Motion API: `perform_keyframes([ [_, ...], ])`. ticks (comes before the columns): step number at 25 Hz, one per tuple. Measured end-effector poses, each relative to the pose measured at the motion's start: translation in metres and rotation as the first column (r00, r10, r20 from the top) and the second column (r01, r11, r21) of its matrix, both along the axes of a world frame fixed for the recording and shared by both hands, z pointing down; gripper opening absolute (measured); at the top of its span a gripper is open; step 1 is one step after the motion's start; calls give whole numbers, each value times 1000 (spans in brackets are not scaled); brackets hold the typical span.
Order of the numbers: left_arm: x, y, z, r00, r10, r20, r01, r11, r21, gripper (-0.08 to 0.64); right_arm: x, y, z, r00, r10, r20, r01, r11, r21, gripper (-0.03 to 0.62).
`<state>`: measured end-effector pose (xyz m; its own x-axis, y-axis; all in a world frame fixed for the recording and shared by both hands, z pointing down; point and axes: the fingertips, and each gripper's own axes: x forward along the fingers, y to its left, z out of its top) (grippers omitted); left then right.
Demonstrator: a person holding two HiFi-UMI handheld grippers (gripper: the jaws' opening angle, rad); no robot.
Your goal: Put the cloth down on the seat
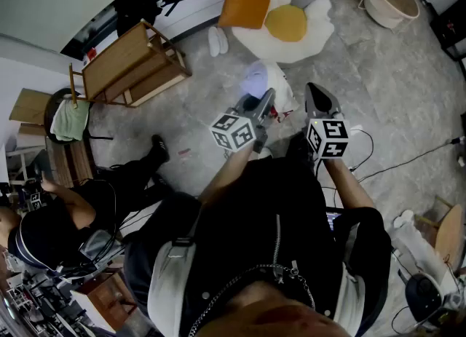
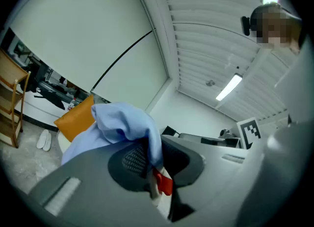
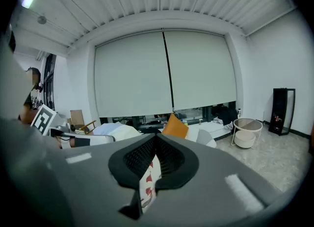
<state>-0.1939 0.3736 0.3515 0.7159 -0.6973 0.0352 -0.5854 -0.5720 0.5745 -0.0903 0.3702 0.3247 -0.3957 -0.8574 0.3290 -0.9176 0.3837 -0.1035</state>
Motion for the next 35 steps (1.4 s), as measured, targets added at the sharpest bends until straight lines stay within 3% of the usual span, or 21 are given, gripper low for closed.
perform_keyframes([
  [19, -1, -3, 6, 1000, 9, 5, -9, 1000, -14, 52, -6, 3, 3, 1000, -5, -1, 5, 1000, 24, -8],
  [35, 43, -19, 10, 998, 65, 19, -64, 997, -31, 52, 31, -15, 8, 999, 31, 9, -31, 1000, -4, -8],
])
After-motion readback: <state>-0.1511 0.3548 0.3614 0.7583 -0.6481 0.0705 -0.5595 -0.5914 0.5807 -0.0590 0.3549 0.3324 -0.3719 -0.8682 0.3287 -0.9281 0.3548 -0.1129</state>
